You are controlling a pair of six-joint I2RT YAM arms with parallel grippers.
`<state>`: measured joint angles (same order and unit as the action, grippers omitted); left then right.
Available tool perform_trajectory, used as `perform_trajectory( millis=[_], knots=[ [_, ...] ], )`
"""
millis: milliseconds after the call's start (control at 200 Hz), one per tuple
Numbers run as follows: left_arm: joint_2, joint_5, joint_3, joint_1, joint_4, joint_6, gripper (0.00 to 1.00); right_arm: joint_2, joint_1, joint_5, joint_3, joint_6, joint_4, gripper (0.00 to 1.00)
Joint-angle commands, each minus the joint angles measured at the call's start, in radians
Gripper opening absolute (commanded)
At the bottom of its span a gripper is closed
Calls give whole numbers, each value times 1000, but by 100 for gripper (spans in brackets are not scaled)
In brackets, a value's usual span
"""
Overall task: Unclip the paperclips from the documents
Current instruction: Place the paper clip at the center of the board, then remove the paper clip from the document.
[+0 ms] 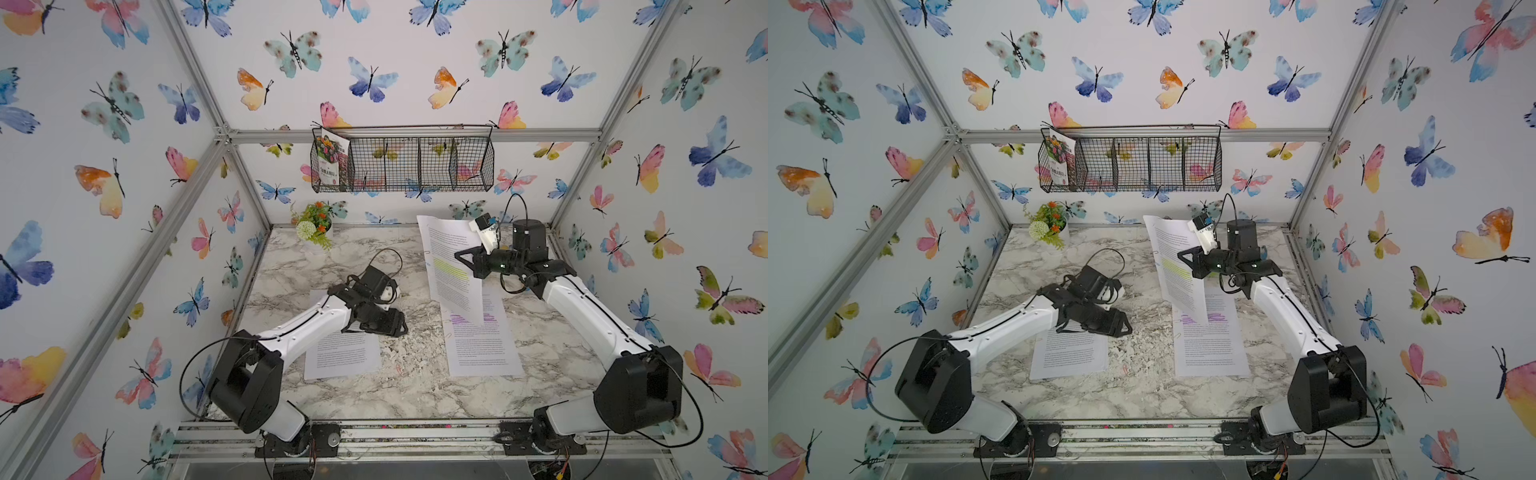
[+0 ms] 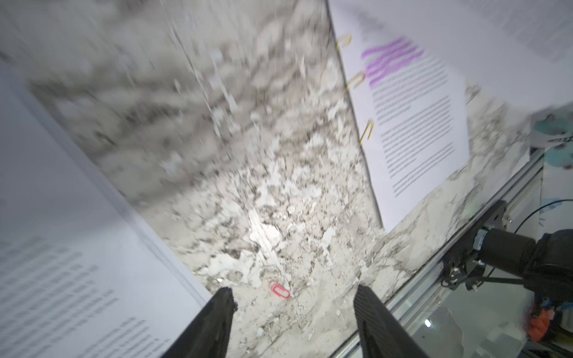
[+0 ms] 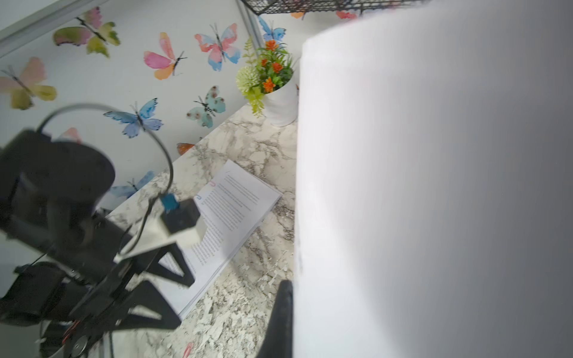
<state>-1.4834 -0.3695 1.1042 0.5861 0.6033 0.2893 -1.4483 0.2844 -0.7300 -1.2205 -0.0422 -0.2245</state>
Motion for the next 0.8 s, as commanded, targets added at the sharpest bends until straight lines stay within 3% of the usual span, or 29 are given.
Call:
perform_trajectory(
  millis=[0, 125, 240, 380, 451, 636, 691, 796],
  knots=[
    [117, 10, 96, -141, -50, -147, 79, 53, -1, -244, 1, -33, 35, 2],
    [170, -74, 121, -204, -216, -237, 94, 70, -1, -367, 15, -4, 105, 2],
    [191, -177, 117, -207, -334, -280, 93, 74, 0, -485, 30, 42, 191, 2],
    [170, -297, 166, -206, -341, -265, 95, 72, 1, -559, 23, 83, 243, 2],
    [162, -315, 174, -207, -350, -255, 100, 72, 1, -593, 19, 103, 265, 2],
    [126, -330, 197, -207, -333, -281, 100, 74, 1, -666, 21, 163, 334, 2],
    [118, -364, 200, -206, -345, -274, 91, 75, 1, -675, 20, 171, 341, 2],
    [108, -430, 192, -207, -380, -227, 48, 74, 1, -667, 18, 173, 347, 2]
  ],
)
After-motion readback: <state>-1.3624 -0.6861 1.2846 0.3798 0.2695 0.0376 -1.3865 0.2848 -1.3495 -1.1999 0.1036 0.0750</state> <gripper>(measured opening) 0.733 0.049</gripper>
